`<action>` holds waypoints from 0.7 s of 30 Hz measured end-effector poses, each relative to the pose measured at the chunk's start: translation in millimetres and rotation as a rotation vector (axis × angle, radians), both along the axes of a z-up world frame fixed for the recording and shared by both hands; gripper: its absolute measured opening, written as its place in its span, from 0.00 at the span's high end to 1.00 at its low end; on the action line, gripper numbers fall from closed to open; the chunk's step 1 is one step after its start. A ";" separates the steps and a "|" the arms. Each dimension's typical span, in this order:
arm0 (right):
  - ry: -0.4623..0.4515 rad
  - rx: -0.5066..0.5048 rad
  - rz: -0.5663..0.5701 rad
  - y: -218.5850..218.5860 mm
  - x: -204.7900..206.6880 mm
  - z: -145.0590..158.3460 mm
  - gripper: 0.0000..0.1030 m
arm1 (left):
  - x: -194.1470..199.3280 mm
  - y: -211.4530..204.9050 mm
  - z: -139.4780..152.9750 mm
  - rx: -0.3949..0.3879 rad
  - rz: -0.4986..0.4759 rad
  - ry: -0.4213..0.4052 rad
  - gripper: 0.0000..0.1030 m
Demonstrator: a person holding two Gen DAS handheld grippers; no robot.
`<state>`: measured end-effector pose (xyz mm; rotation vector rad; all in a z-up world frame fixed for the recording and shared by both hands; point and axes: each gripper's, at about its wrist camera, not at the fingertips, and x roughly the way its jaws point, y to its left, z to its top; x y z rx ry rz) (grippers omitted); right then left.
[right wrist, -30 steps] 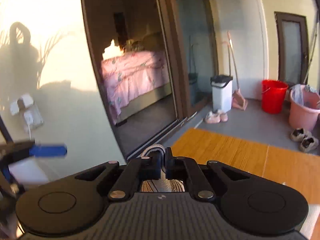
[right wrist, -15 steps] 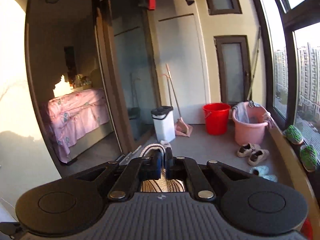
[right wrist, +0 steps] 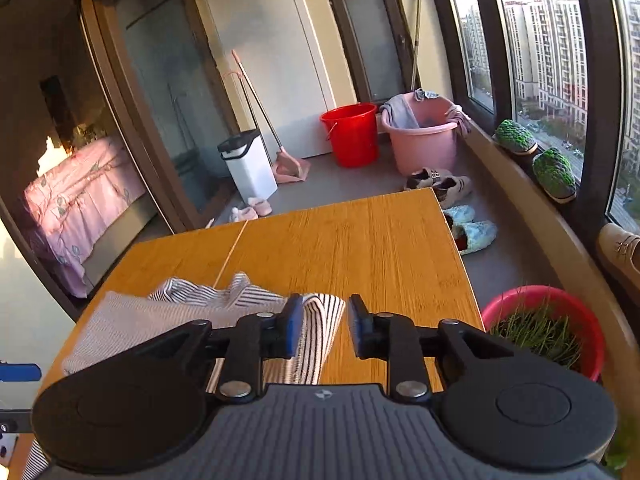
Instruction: Fold clothes
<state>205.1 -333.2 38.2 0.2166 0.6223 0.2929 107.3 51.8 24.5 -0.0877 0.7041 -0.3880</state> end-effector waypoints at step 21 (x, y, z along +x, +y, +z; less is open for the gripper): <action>0.129 -0.077 0.217 58.2 -9.2 -33.4 0.64 | 27.3 -6.5 -23.5 -0.045 -0.029 -0.011 0.00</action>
